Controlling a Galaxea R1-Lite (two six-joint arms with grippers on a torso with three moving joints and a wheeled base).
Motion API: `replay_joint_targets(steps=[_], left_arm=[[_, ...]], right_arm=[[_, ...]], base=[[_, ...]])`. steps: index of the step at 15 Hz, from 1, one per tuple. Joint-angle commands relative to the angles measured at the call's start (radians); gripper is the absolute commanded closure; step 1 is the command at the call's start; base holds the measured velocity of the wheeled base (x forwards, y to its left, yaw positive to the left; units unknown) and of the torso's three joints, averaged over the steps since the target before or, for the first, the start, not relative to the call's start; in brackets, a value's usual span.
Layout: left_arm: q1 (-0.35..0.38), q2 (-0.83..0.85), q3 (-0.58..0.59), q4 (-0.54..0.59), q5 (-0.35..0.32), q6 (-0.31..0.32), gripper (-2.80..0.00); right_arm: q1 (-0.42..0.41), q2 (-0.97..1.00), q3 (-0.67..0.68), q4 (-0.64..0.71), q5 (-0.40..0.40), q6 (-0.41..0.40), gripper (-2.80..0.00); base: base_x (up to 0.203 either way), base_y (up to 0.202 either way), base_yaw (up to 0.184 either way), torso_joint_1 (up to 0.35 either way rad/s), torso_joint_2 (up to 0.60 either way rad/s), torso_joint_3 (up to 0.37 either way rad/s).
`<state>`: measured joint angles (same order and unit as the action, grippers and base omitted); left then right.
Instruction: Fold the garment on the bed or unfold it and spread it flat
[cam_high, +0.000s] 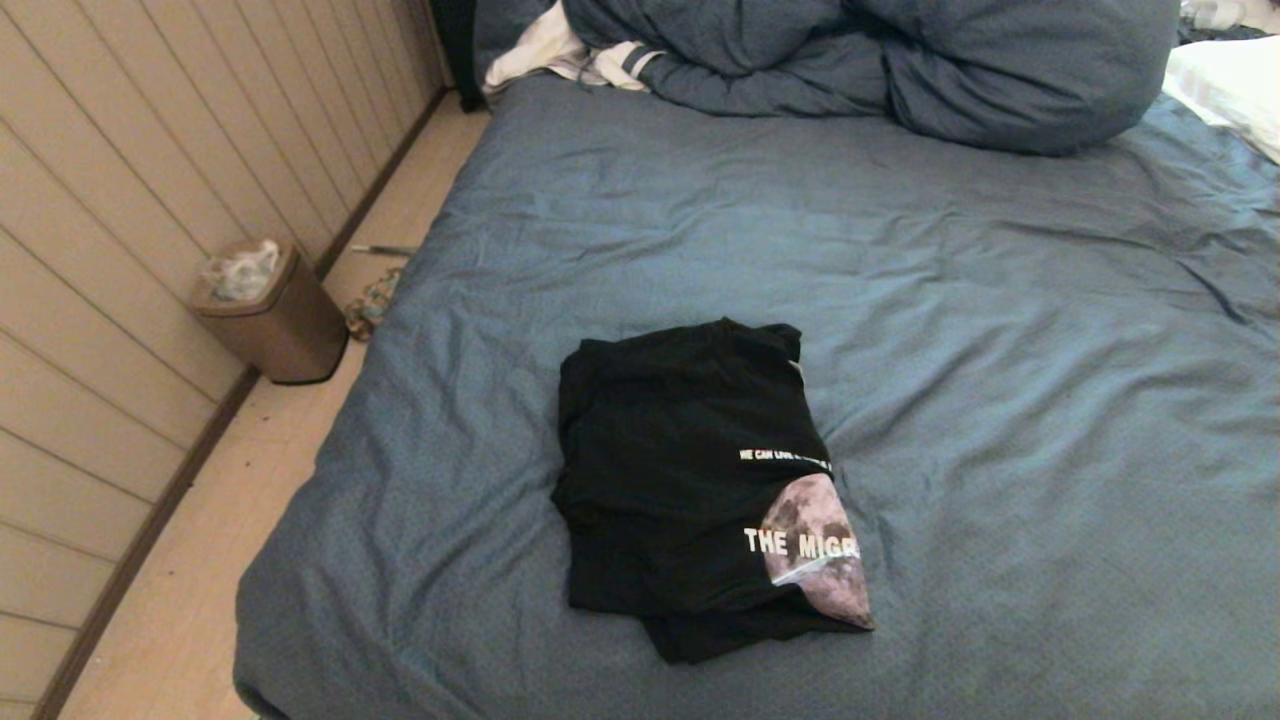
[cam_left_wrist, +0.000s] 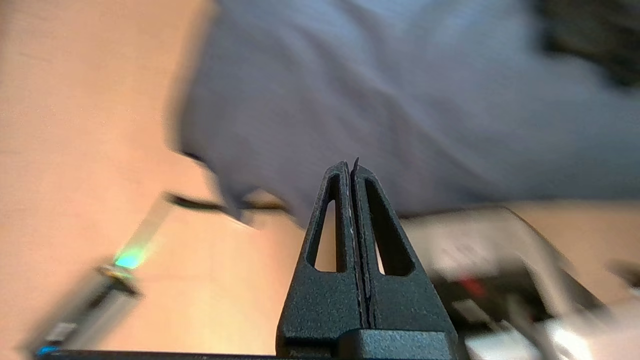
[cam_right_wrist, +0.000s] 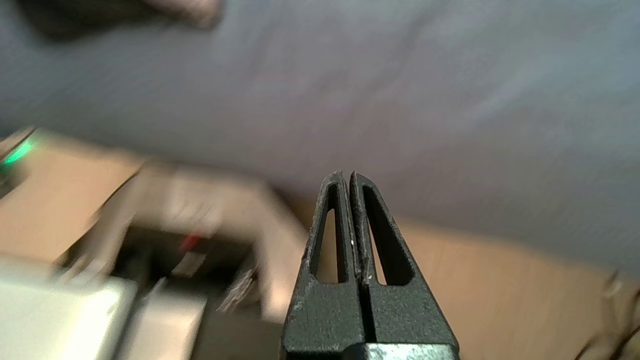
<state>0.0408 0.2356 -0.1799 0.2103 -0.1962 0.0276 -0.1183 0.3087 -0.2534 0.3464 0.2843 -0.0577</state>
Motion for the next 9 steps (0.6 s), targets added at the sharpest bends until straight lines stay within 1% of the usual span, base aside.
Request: replay_joint_targets(steps=[1,2,3,4,5,6,7,8,9], left_arm=[[-0.001,-0.021,0.139,-0.261,0.089,0.02,0.0],[-0.001,-0.023,0.172,-0.327,0.122,0.028,0.0],[-0.001,-0.026,0.168,-0.315,0.143,0.033,0.0],[-0.005,-0.038,0.164,-0.305,0.149,0.042,0.0],[-0.014,-0.067,0.163,-0.297,0.15,0.056,0.0],[-0.019,-0.122,0.155,-0.273,0.143,0.072,0.0],[-0.022,-0.194,0.143,-0.231,0.133,0.098,0.0],[-0.025,-0.237,0.132,-0.198,0.128,0.124,0.0],[-0.027,-0.246,0.124,-0.17,0.133,0.142,0.0]], right_arm=[[0.0,-0.022,0.186,-0.392,-0.021,-0.013,0.0],[0.001,-0.022,0.246,-0.511,-0.029,-0.016,0.0],[0.001,-0.022,0.264,-0.547,-0.038,-0.014,0.0],[0.002,-0.022,0.258,-0.509,-0.061,-0.015,0.0],[0.002,-0.02,0.256,-0.492,-0.114,-0.021,0.0],[0.002,-0.019,0.255,-0.482,-0.173,-0.031,0.0],[0.002,-0.019,0.255,-0.441,-0.229,-0.051,0.0],[0.002,-0.02,0.254,-0.356,-0.256,-0.066,0.0],[0.001,-0.021,0.253,-0.312,-0.269,-0.069,0.0]], base=[[0.0,0.0,0.0,0.0,0.0,0.0],[0.0,0.0,0.0,0.0,0.0,0.0],[0.0,0.0,0.0,0.0,0.0,0.0],[0.0,0.0,0.0,0.0,0.0,0.0],[0.0,0.0,0.0,0.0,0.0,0.0],[0.0,0.0,0.0,0.0,0.0,0.0],[0.0,0.0,0.0,0.0,0.0,0.0],[0.0,0.0,0.0,0.0,0.0,0.0],[0.0,0.0,0.0,0.0,0.0,0.0]])
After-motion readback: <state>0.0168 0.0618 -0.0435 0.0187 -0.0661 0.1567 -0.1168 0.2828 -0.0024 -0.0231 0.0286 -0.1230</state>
